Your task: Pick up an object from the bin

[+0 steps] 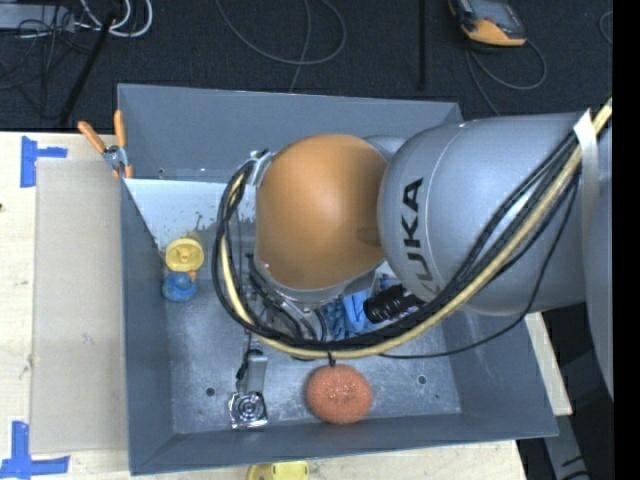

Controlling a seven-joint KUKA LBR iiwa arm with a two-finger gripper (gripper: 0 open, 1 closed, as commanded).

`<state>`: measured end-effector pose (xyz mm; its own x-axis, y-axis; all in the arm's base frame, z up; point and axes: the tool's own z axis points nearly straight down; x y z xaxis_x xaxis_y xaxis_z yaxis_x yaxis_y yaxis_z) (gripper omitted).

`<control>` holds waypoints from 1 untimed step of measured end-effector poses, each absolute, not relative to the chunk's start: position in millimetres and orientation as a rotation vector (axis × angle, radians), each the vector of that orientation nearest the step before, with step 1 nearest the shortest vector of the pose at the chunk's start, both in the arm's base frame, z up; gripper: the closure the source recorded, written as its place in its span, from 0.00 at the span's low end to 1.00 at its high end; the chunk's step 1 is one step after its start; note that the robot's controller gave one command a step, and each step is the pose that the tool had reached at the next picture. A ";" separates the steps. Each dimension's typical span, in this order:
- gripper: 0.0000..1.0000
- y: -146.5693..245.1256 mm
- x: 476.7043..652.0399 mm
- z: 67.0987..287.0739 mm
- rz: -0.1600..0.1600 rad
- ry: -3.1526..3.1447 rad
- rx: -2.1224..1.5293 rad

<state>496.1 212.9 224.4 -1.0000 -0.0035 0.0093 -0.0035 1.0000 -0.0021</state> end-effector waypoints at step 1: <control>0.00 211.8 497.9 228.9 0.000 -3.140 -0.002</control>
Offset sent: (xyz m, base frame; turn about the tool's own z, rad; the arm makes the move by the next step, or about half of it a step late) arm 0.0222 -0.0623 -0.1391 0.0750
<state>497.9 211.8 228.9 -1.0000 0.0016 0.0015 0.0016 1.0000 -0.0003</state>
